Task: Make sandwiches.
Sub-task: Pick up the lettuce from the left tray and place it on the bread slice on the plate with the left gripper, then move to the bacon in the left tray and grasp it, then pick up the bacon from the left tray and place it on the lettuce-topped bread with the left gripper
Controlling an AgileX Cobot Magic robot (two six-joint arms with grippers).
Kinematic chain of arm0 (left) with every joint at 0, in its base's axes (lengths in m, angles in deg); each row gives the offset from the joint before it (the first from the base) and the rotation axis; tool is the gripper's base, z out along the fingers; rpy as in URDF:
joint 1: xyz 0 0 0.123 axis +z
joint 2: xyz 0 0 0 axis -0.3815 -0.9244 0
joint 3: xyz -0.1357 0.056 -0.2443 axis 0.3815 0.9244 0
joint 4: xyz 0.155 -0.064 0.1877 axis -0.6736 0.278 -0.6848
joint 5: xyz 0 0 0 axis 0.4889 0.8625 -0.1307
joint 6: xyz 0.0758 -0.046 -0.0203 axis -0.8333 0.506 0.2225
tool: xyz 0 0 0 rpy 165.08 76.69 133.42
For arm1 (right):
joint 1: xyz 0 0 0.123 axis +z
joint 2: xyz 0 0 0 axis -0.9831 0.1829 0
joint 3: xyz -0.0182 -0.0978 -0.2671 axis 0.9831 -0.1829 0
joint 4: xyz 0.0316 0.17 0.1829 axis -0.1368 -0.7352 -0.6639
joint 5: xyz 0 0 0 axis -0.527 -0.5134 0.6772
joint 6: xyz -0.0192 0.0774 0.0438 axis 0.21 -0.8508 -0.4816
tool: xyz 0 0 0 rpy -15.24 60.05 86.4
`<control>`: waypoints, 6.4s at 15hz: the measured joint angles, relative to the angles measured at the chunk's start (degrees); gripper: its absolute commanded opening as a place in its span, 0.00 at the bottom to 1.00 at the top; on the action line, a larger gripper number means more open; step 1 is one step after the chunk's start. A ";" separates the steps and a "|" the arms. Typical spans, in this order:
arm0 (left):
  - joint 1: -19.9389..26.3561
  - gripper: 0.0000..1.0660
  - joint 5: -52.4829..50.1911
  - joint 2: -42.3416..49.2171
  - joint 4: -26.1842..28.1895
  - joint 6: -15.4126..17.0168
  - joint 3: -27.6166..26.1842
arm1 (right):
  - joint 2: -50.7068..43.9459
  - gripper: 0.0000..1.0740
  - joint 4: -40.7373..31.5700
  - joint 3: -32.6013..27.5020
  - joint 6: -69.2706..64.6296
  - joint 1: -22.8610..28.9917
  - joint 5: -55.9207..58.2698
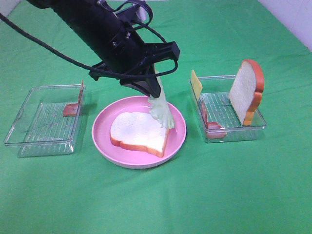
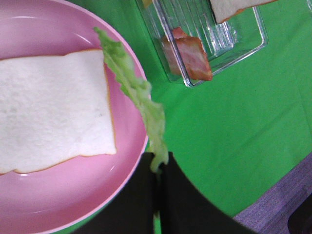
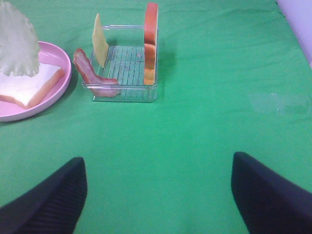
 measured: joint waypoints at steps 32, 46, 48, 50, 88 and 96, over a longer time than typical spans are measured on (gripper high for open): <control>1.55 0.76 16.73 -6.30 -26.47 8.19 -13.06 | 0.00 0.72 0.00 0.00 0.00 0.00 0.00; 13.46 0.76 15.64 -11.17 -31.80 11.86 -14.73 | 0.00 0.72 -0.11 0.00 0.00 0.00 0.00; 13.46 0.76 14.09 -12.72 -32.03 12.38 -14.73 | 0.00 0.72 -0.11 0.00 0.00 0.00 0.00; 13.46 0.75 12.49 -14.04 -32.03 12.66 -14.73 | 0.00 0.72 -0.11 0.00 0.00 0.00 0.00; 0.92 0.00 10.43 -7.51 -5.10 -2.12 -14.73 | 0.00 0.72 -0.17 0.00 0.00 0.00 0.00; -0.63 0.00 14.15 -12.32 -15.93 1.15 -14.73 | 0.00 0.72 -0.17 0.00 0.00 0.00 0.00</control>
